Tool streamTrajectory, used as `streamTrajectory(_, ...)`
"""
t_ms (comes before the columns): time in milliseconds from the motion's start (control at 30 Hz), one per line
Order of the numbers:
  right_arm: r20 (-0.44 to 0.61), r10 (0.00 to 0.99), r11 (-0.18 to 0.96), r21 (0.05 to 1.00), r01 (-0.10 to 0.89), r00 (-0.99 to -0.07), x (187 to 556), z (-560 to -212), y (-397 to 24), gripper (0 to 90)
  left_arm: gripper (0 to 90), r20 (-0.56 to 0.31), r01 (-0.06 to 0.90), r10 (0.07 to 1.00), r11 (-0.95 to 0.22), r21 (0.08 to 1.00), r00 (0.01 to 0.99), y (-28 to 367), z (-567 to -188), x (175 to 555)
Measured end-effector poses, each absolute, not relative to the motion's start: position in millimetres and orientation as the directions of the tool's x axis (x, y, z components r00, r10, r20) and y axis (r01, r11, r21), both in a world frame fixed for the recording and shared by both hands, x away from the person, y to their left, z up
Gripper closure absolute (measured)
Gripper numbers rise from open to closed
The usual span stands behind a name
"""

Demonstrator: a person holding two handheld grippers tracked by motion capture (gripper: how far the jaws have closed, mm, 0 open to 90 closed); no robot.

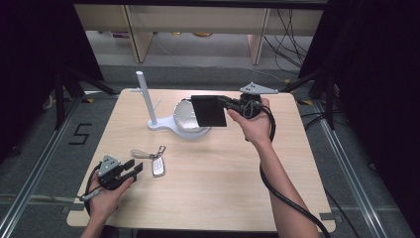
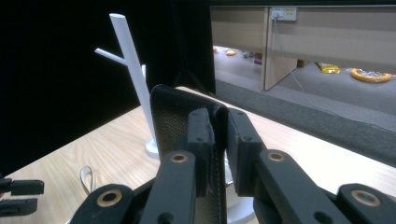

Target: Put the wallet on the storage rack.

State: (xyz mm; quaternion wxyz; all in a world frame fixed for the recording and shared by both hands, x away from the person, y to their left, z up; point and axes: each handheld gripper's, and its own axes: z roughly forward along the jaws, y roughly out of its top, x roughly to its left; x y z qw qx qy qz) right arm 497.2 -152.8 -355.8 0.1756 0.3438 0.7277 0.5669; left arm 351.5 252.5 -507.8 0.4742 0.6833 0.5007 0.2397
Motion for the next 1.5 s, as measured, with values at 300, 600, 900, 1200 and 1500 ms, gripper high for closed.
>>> streamTrajectory(300, 0.142, 0.680, 0.124, 0.945, 0.304, -0.719, 506.8, -354.1, -130.8, 81.7, 58.4, -0.148, 0.458, 0.911, -0.049, 0.888, 0.385, 252.7, -507.8, 351.1)
streamTrajectory(600, 0.139, 0.678, 0.124, 0.946, 0.298, -0.722, 519.6, -360.2, -113.6, 81.7, 58.3, -0.155, 0.457, 0.912, -0.039, 0.888, 0.379, 254.8, -507.8, 350.9)
streamTrajectory(900, 0.168, 0.695, 0.110, 0.936, 0.334, -0.699, 526.1, -366.8, -105.0, 81.6, 58.2, -0.156, 0.459, 0.912, -0.039, 0.888, 0.379, 254.4, -508.2, 351.2)
streamTrajectory(1200, 0.152, 0.704, 0.110, 0.941, 0.319, -0.693, 533.8, -372.1, -96.4, 81.6, 58.1, -0.161, 0.458, 0.910, -0.036, 0.888, 0.383, 254.8, -508.6, 351.7)
streamTrajectory(1500, 0.160, 0.709, 0.108, 0.938, 0.330, -0.686, 539.8, -381.3, -87.0, 81.5, 58.0, -0.160, 0.462, 0.912, -0.036, 0.886, 0.377, 254.9, -508.4, 351.5)
